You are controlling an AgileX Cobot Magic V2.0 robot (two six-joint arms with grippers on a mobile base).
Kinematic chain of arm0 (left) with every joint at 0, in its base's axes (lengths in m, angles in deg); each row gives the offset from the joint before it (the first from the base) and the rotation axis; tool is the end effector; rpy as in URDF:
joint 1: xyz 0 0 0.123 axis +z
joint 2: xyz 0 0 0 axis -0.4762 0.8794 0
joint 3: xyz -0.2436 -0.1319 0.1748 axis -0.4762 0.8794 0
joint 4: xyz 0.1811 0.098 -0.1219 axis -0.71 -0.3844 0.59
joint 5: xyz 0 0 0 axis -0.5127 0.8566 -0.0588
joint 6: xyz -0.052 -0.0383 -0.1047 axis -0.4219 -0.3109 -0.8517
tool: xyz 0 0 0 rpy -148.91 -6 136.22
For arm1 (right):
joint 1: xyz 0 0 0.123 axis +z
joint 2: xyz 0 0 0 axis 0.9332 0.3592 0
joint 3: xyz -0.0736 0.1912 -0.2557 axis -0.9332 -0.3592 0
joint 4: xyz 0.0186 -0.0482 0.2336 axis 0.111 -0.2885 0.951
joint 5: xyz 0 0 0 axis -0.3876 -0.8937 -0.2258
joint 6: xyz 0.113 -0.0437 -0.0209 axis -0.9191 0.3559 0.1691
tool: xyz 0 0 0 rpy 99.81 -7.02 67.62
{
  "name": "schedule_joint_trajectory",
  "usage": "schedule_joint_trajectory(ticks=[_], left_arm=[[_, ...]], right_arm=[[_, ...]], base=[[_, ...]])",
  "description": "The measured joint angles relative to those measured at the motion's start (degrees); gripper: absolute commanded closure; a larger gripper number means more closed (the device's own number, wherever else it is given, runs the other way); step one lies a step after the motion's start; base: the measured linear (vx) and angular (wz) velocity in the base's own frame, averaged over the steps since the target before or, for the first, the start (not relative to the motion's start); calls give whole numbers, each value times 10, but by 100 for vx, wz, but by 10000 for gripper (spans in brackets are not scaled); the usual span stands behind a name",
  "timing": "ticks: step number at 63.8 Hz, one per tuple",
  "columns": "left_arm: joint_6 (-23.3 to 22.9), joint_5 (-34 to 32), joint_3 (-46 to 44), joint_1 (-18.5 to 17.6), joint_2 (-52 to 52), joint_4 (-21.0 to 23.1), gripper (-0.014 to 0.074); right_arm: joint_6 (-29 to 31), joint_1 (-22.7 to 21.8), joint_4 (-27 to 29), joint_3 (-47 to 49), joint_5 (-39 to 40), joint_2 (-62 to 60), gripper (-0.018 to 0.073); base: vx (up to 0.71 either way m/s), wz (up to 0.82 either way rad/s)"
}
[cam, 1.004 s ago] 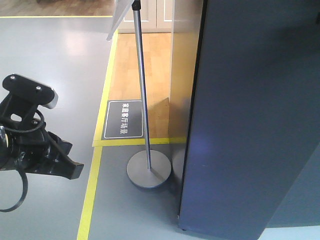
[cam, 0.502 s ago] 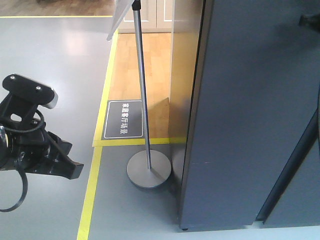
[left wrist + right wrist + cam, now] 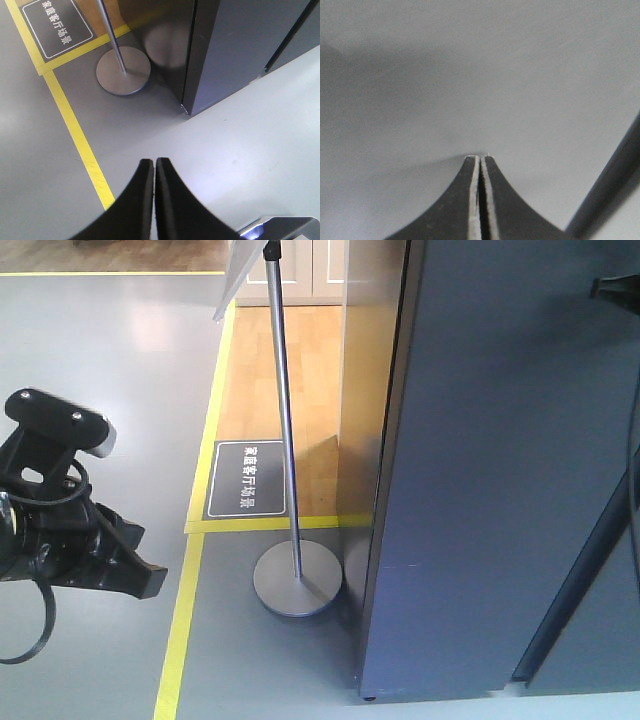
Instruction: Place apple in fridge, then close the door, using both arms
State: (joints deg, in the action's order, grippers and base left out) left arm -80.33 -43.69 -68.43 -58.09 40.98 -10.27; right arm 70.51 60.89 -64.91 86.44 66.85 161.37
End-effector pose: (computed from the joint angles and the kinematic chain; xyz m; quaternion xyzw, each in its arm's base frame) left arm 0.1981 -0.1029 0.3292 0.1992 0.9180 -0.0662 0.3364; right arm 0.4577 -0.0783 0.3944 0.0631 0.8291 -0.1009 0.5463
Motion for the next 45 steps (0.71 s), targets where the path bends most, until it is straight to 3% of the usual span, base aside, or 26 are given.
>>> schedule_joint_trajectory(ticks=[26, 45], left_arm=[[0, 0, 0, 0, 0, 0, 603], [0, 0, 0, 0, 0, 0, 603]], right_arm=[[33, 91, 25, -292, 5, -216, 563], [19, 181, 35, -447, -108, -423, 563]], base=[[0, 0], [0, 0]])
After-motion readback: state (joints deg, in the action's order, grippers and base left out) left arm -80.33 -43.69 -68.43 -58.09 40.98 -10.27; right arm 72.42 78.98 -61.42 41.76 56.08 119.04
